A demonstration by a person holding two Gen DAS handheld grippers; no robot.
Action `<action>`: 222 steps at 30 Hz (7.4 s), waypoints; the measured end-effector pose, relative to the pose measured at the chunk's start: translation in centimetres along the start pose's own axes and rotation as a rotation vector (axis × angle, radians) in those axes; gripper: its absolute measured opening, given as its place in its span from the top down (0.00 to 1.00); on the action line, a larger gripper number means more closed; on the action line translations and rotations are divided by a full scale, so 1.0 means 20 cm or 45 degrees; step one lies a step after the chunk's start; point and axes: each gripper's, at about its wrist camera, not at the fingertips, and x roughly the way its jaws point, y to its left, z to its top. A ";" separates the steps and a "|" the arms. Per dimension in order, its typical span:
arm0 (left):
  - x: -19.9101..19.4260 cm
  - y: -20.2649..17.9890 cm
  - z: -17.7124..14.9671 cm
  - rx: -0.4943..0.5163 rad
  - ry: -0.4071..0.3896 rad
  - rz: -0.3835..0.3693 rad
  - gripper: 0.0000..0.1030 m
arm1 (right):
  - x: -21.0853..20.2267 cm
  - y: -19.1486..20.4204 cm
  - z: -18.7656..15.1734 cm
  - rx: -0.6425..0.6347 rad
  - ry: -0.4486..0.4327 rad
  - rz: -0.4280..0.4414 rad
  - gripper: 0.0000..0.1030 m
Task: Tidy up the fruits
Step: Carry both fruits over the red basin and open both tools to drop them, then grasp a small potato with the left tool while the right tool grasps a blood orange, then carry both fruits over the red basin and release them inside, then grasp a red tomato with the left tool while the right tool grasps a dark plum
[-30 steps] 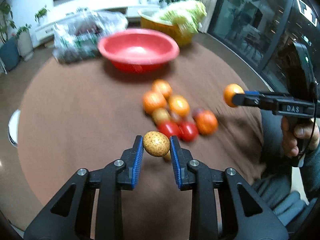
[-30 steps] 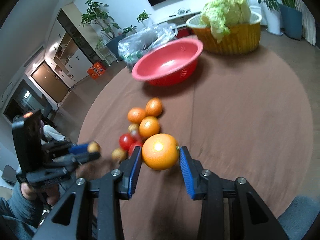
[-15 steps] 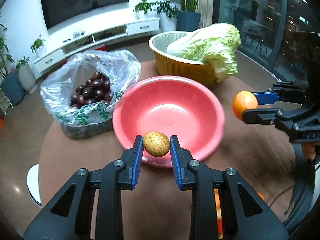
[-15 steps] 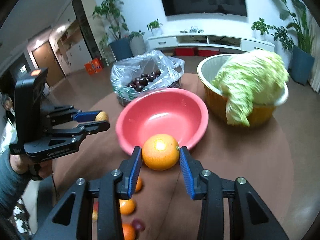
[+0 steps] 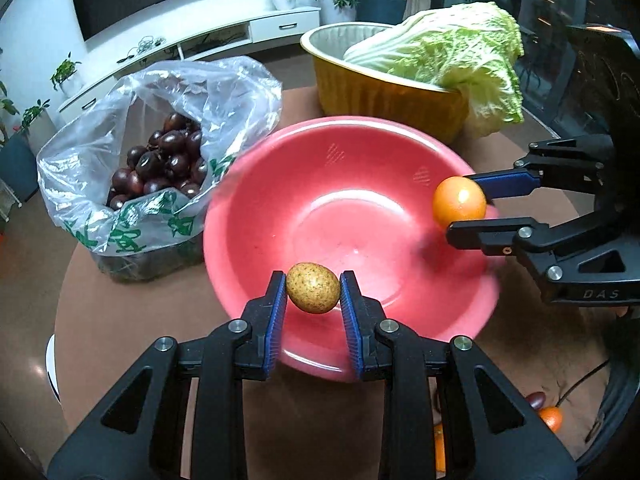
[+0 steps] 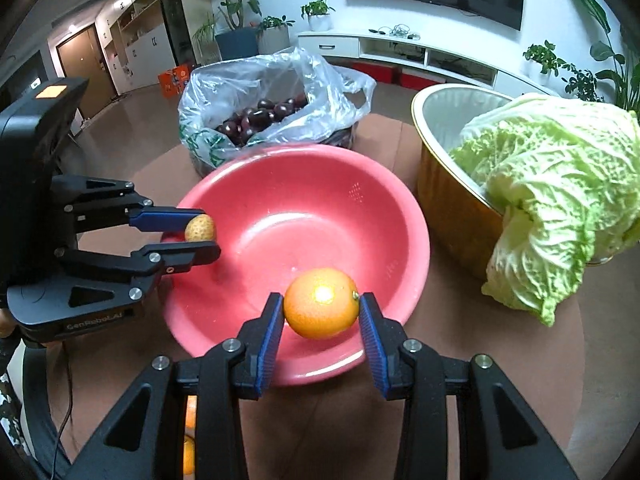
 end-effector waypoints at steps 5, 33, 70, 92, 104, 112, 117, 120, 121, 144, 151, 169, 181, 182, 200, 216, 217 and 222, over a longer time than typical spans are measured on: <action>0.01 0.00 -0.01 0.015 0.005 0.009 0.75 | 0.02 0.01 0.01 -0.022 -0.001 -0.011 0.58; -0.60 -0.05 -0.59 -0.196 -0.184 -0.080 0.11 | -0.51 0.19 -0.52 0.160 -0.136 0.173 0.29; -0.44 -0.55 -0.92 0.171 0.058 -0.173 0.59 | -0.26 0.33 -0.78 0.309 0.063 0.249 0.67; -0.51 -0.48 -0.96 0.095 0.025 -0.180 0.75 | -0.37 0.26 -0.79 0.344 -0.018 0.269 0.71; -0.63 -0.23 -0.80 -0.041 -0.102 -0.100 0.75 | -0.46 0.03 -0.52 0.326 -0.145 0.161 0.71; -0.61 -0.21 -0.55 -0.045 -0.165 -0.058 0.75 | -0.25 0.00 -0.13 0.209 -0.127 0.093 0.71; -0.50 -0.20 -0.38 -0.042 -0.158 -0.037 0.75 | -0.04 -0.01 0.02 0.154 -0.048 0.045 0.71; -0.41 -0.15 -0.26 -0.045 -0.145 -0.022 0.75 | 0.05 -0.02 0.05 0.136 -0.011 0.008 0.71; -0.38 -0.14 -0.22 -0.037 -0.142 -0.020 0.75 | 0.06 -0.03 0.05 0.138 -0.005 0.009 0.71; -0.02 -0.14 -0.06 0.041 -0.003 0.000 0.74 | 0.26 -0.16 0.22 0.267 0.059 0.062 0.61; -0.02 -0.14 -0.06 0.037 -0.010 -0.009 0.68 | 0.21 -0.18 0.21 0.305 0.050 0.067 0.56; -0.46 -0.16 -0.40 -0.102 -0.147 -0.016 0.24 | -0.40 -0.05 -0.26 0.366 -0.192 0.098 0.36; -0.58 -0.38 -0.92 0.001 -0.041 0.000 0.16 | -0.44 0.22 -0.76 0.332 -0.109 0.065 0.36; -0.58 -0.40 -0.94 0.018 -0.035 0.004 0.16 | -0.42 0.24 -0.77 0.309 -0.095 0.045 0.36; -0.43 -0.46 -0.88 0.183 -0.032 -0.003 0.26 | -0.25 0.38 -0.76 0.028 0.000 0.010 0.56; -0.37 -0.50 -0.88 0.198 -0.009 -0.101 0.70 | -0.22 0.39 -0.75 -0.050 0.013 0.019 0.69; -0.37 -0.50 -0.88 0.193 -0.010 -0.106 0.71 | -0.22 0.39 -0.75 -0.055 0.014 0.016 0.70; -0.38 -0.48 -0.89 0.151 -0.013 -0.116 0.71 | -0.22 0.39 -0.74 -0.046 0.012 0.021 0.74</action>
